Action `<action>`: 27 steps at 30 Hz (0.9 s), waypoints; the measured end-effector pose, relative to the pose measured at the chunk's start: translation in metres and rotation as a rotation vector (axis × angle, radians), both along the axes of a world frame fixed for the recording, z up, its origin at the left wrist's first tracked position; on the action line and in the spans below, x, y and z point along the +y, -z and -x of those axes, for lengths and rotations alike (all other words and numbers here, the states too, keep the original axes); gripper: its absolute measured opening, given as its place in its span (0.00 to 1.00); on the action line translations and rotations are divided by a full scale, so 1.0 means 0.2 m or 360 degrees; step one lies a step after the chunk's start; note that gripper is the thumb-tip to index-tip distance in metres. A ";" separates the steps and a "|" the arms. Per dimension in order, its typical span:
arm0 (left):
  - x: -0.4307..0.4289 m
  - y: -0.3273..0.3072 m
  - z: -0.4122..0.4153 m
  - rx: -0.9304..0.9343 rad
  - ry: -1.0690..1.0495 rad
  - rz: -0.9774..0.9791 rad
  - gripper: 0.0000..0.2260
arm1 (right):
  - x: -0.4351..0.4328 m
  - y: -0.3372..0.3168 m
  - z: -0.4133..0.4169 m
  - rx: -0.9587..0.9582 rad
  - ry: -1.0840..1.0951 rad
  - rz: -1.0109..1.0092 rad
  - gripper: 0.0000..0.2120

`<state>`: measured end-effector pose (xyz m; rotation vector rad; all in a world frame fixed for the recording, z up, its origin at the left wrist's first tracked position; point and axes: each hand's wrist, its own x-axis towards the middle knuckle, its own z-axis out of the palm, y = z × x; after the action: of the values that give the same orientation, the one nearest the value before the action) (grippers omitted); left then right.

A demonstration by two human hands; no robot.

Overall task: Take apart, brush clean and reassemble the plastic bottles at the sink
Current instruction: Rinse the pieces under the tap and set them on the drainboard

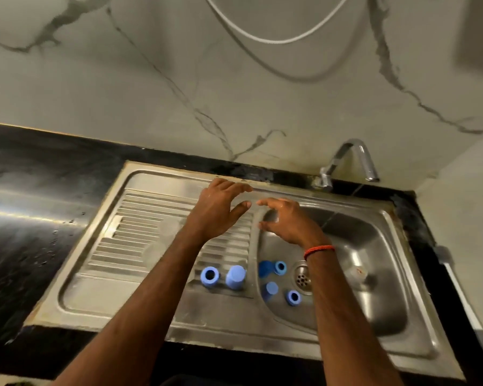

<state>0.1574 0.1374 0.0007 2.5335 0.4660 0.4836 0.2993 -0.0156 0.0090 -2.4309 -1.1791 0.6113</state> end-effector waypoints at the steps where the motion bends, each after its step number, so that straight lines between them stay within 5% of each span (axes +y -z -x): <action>1: -0.05 0.01 -0.06 0.0002 0.0035 -0.0016 0.17 | -0.07 0.00 -0.04 0.0001 0.0030 0.0000 0.28; 10: -0.45 0.11 -0.44 0.0189 0.0273 -0.0013 0.20 | -0.58 0.14 -0.37 0.0091 0.0258 0.0143 0.27; 27: -0.75 0.51 -0.80 0.0668 0.0416 0.0036 0.21 | -0.96 0.92 -0.60 0.0493 0.0219 0.0717 0.25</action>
<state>0.3176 -0.0128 -0.1022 2.6230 0.2760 -0.1535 0.4194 -0.2069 -0.1759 -2.6108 -0.8052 1.2699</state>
